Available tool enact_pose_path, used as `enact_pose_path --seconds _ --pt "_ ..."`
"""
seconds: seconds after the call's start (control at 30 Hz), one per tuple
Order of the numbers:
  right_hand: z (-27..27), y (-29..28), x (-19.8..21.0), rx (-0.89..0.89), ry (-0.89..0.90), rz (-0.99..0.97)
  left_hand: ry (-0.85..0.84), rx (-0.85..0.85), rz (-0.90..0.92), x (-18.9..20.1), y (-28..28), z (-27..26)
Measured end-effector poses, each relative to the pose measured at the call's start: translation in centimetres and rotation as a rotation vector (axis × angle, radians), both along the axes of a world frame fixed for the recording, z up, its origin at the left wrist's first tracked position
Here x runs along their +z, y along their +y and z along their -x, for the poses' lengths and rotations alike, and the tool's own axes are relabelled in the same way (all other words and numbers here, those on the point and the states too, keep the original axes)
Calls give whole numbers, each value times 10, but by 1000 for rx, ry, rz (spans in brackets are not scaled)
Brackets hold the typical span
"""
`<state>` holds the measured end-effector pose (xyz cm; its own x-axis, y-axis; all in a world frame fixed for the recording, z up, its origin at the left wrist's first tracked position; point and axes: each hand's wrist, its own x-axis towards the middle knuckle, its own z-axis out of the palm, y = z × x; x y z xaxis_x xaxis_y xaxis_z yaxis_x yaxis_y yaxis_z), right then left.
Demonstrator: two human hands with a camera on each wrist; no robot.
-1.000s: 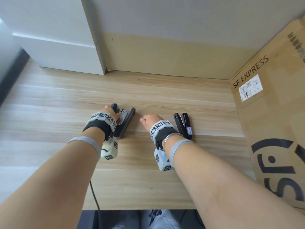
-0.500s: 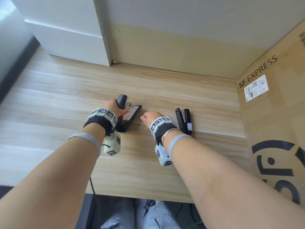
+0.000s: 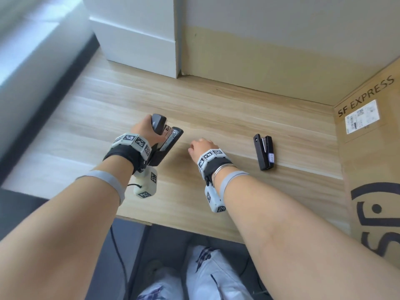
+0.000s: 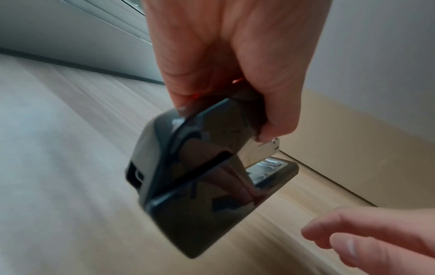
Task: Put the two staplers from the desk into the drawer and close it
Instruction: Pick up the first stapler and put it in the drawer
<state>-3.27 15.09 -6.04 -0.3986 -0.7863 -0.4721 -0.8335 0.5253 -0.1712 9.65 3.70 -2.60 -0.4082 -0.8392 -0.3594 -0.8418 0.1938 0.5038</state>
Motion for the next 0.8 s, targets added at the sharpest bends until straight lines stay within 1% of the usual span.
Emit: enact_pose_path --seconds 0.03,0.13,0.37,0.47,0.67,0.8 --pt "-7 -1 0 -1 12 17 3 5 6 2 0 -8" --pt "-45 -5 -3 11 23 46 11 52 5 7 0 -57" --pt "-124 -12 -16 9 62 82 -26 206 39 11 12 -185" --pt "-161 -14 -22 44 65 89 -23 258 26 8 22 -238" --pt "-215 -18 -38 49 92 151 -61 342 -43 -5 43 -327" --pt "-233 -21 -53 32 108 242 -95 377 -100 -30 57 -364"
